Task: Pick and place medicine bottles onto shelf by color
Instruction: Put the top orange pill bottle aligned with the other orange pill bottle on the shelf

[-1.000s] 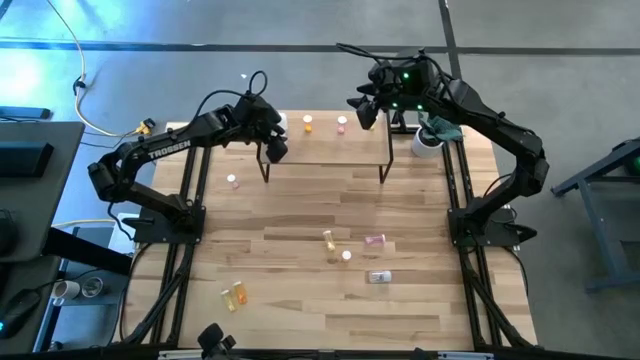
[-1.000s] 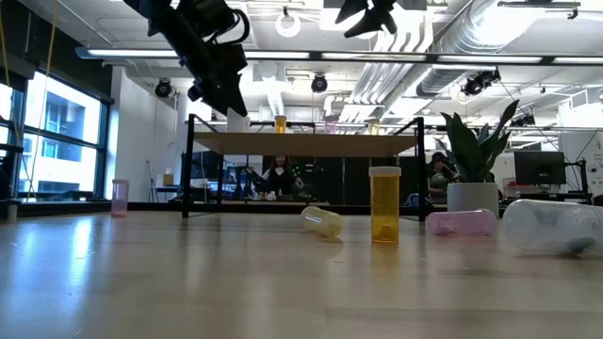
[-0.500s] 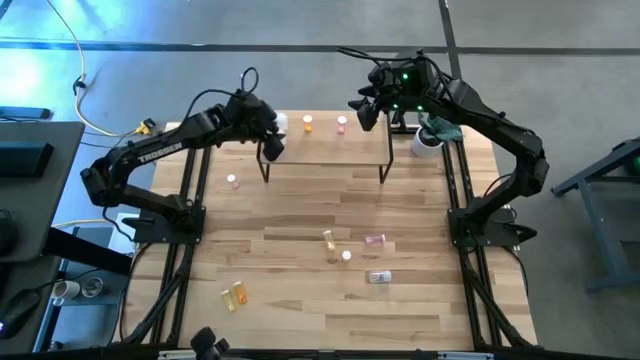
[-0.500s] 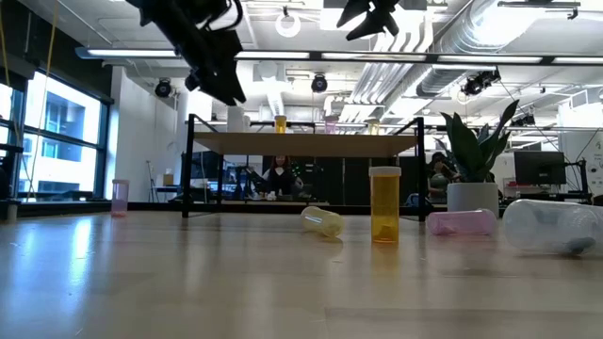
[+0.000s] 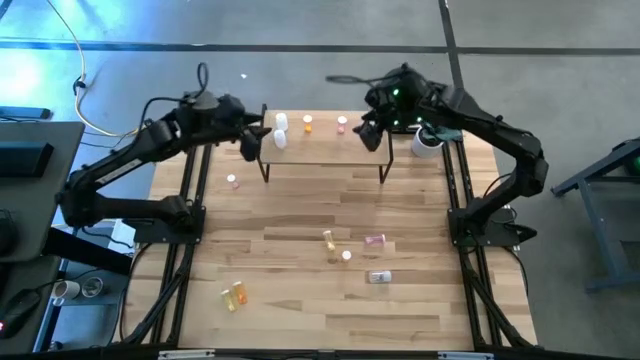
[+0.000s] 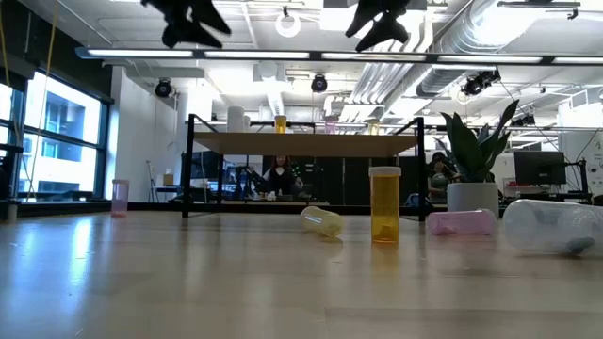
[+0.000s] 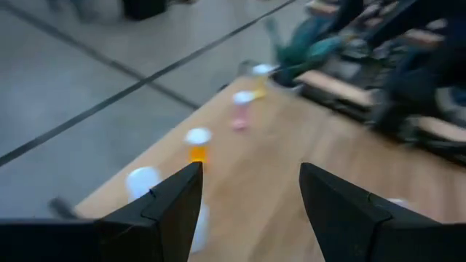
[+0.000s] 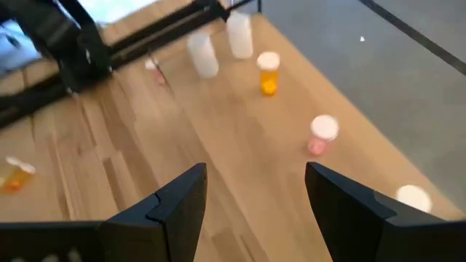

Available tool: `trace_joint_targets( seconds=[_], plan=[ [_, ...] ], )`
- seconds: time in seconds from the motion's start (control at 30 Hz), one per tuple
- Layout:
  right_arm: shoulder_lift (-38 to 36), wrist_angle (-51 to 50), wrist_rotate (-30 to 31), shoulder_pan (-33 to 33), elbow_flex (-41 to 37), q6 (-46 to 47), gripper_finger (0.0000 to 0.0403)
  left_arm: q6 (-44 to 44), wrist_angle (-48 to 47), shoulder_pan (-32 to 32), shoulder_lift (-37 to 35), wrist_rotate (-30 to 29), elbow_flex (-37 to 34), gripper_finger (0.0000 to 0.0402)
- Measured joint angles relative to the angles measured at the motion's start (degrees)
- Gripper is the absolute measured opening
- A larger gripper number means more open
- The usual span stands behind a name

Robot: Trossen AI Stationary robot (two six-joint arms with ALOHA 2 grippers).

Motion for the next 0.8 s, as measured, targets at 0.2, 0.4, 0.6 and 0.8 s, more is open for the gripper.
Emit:
trace_joint_targets(
  seconds=[0.2,0.4,0.6,0.8],
  plan=[
    [0.0,1.3,3.3,5.3,-7.7,6.0,0.0224,-0.7,0.0,-4.7,-4.7,4.1,-2.4,0.0218],
    [0.0,5.0,3.4,12.4,-15.0,13.1,0.0224,-6.8,0.6,-8.1,-10.2,7.4,-8.2,0.0216],
    [0.0,10.3,3.6,20.1,-22.4,22.1,0.0224,-9.5,0.8,-12.4,-13.9,7.7,-13.3,0.0216],
    [0.0,13.6,6.7,28.6,-27.4,31.7,0.0224,-9.4,1.0,-15.7,-15.0,8.8,-14.5,0.0216]
  ],
)
